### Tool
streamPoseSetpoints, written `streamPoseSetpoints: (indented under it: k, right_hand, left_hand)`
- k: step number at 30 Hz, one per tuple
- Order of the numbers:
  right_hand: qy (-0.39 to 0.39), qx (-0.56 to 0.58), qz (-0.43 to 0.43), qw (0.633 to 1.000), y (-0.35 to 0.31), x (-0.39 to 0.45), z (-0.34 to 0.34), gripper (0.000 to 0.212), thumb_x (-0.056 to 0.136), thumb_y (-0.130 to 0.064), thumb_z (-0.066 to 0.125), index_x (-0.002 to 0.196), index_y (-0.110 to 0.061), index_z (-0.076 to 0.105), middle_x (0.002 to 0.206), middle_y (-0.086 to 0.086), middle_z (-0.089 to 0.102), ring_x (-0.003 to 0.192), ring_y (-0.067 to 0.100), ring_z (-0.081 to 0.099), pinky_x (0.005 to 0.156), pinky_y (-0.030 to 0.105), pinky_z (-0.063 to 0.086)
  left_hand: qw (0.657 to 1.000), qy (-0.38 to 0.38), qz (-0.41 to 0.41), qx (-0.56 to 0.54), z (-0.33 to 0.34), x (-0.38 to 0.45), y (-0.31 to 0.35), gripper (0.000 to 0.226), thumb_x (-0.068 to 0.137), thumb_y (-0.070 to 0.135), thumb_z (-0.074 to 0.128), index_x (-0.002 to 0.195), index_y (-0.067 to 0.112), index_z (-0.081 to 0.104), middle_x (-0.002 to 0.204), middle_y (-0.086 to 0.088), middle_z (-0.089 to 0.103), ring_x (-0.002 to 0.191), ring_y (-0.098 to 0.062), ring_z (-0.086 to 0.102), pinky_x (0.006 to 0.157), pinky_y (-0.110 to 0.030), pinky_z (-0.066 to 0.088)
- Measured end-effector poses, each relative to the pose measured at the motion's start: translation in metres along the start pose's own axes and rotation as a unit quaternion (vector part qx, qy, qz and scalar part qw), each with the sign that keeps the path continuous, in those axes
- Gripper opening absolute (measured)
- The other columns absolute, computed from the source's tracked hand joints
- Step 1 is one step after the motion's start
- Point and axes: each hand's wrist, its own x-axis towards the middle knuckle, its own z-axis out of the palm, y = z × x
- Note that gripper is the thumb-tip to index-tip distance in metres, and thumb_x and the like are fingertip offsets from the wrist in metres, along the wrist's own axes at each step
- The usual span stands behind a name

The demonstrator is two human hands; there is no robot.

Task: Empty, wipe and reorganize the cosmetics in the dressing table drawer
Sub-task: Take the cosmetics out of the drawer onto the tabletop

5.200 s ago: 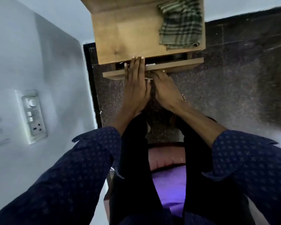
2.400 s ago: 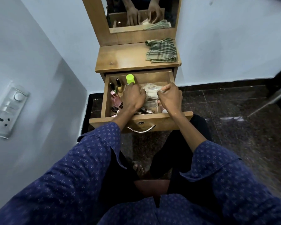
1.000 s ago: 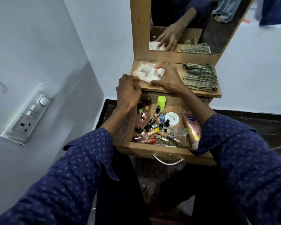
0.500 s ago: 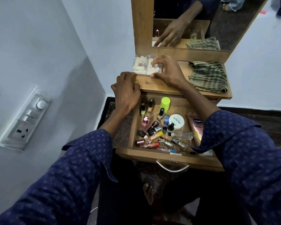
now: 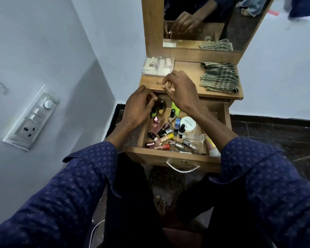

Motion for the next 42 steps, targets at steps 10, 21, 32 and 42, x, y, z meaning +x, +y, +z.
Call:
streamPoseSetpoints:
  k: [10, 21, 32, 42]
  right_hand:
    - [-0.122, -0.121, 0.027, 0.985, -0.023, -0.039, 0.000, 0.025, 0.099, -0.040, 0.068, 0.112, -0.021, 0.076, 0.083, -0.002, 0.072, 0.068, 0.016, 0.065, 0.060, 0.029, 0.050]
    - [-0.132, -0.103, 0.051, 0.985, -0.026, -0.042, 0.010, 0.018, 0.092, -0.019, 0.077, 0.105, -0.015, 0.066, 0.085, 0.004, 0.071, 0.067, 0.022, 0.063, 0.055, 0.032, 0.046]
    - [-0.094, 0.146, 0.112, 0.978, 0.005, 0.001, -0.041, 0.013, 0.085, -0.020, 0.084, 0.096, -0.023, 0.077, 0.080, -0.012, 0.074, 0.072, -0.006, 0.063, 0.070, 0.025, 0.050]
    - [-0.018, 0.145, 0.085, 0.986, -0.013, 0.035, -0.043, 0.011, 0.085, -0.023, 0.081, 0.096, -0.024, 0.079, 0.081, -0.011, 0.074, 0.069, -0.005, 0.063, 0.072, 0.029, 0.056]
  left_hand:
    - [0.994, -0.083, 0.014, 0.067, 0.000, -0.017, 0.005, 0.031, 0.095, 0.029, 0.073, 0.126, 0.032, 0.071, 0.129, 0.003, 0.064, 0.113, -0.024, 0.066, 0.089, -0.039, 0.055]
    - [0.995, -0.058, -0.026, 0.071, 0.001, -0.014, 0.014, 0.028, 0.086, 0.006, 0.067, 0.105, 0.025, 0.075, 0.113, 0.002, 0.071, 0.096, -0.023, 0.069, 0.076, -0.036, 0.056]
    - [0.985, 0.036, -0.073, -0.152, -0.026, 0.006, 0.000, 0.015, 0.091, 0.008, 0.071, 0.097, 0.022, 0.075, 0.094, 0.003, 0.072, 0.081, -0.015, 0.067, 0.079, -0.041, 0.059]
    - [0.989, 0.075, -0.054, -0.114, -0.058, 0.054, 0.010, 0.004, 0.090, 0.026, 0.076, 0.094, 0.026, 0.074, 0.096, 0.010, 0.072, 0.082, -0.011, 0.069, 0.081, -0.043, 0.059]
